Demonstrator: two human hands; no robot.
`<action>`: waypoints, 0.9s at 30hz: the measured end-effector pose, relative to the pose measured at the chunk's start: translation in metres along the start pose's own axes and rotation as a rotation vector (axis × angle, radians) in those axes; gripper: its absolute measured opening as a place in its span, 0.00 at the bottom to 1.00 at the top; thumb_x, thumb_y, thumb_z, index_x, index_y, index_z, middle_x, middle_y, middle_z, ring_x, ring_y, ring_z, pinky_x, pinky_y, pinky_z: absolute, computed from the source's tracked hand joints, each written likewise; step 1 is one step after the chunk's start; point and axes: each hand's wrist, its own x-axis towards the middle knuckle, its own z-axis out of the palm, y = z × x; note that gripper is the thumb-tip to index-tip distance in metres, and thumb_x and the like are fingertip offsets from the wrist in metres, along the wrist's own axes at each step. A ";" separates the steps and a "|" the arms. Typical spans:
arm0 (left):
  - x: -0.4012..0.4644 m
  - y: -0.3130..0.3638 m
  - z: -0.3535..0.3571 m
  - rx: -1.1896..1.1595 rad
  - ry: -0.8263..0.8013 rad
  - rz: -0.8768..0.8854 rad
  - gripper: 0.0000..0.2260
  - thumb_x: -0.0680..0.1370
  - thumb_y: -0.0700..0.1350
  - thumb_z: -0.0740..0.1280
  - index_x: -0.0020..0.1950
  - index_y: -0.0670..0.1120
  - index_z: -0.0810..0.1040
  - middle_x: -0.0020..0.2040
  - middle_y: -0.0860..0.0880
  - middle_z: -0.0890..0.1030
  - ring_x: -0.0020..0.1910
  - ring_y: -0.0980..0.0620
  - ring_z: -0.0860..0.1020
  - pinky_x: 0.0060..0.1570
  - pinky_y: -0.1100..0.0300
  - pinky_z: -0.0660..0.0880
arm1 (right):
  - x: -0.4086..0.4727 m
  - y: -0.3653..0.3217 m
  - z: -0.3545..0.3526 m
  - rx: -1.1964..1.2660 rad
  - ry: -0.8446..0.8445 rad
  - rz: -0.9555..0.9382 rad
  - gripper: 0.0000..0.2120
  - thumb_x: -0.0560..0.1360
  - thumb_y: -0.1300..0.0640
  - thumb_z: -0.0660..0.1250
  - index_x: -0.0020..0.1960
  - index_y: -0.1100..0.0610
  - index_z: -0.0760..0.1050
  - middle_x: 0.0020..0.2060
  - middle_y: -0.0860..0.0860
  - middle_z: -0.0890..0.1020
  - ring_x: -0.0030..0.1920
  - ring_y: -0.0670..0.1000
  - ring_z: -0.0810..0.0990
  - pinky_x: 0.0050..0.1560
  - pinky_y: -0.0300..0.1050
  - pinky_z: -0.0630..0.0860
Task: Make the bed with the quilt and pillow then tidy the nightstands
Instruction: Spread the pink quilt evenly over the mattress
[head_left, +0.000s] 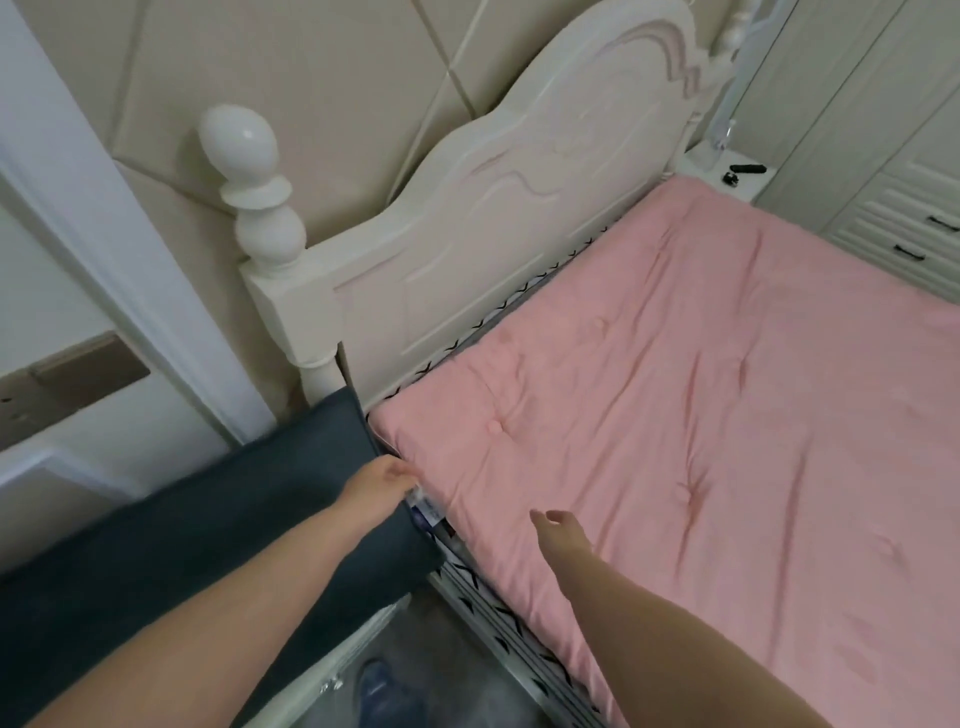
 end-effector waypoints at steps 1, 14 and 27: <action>0.008 -0.001 -0.007 0.017 -0.011 0.001 0.09 0.79 0.45 0.63 0.58 0.50 0.77 0.57 0.51 0.79 0.58 0.51 0.76 0.64 0.50 0.73 | 0.002 -0.008 0.006 0.031 -0.004 0.011 0.27 0.78 0.44 0.62 0.72 0.57 0.66 0.65 0.57 0.75 0.64 0.58 0.73 0.64 0.48 0.69; 0.182 -0.015 -0.011 0.153 -0.103 0.032 0.18 0.77 0.43 0.64 0.68 0.48 0.70 0.62 0.48 0.73 0.55 0.51 0.73 0.52 0.59 0.71 | 0.105 -0.083 0.117 0.040 -0.061 -0.053 0.37 0.78 0.48 0.66 0.79 0.53 0.51 0.69 0.56 0.72 0.68 0.56 0.72 0.69 0.45 0.66; 0.339 -0.041 0.054 0.635 0.108 0.092 0.43 0.71 0.64 0.67 0.79 0.51 0.49 0.80 0.44 0.48 0.78 0.39 0.48 0.75 0.43 0.49 | 0.240 -0.068 0.194 -0.435 0.180 -0.114 0.47 0.66 0.27 0.62 0.73 0.56 0.56 0.66 0.56 0.68 0.66 0.59 0.67 0.67 0.55 0.67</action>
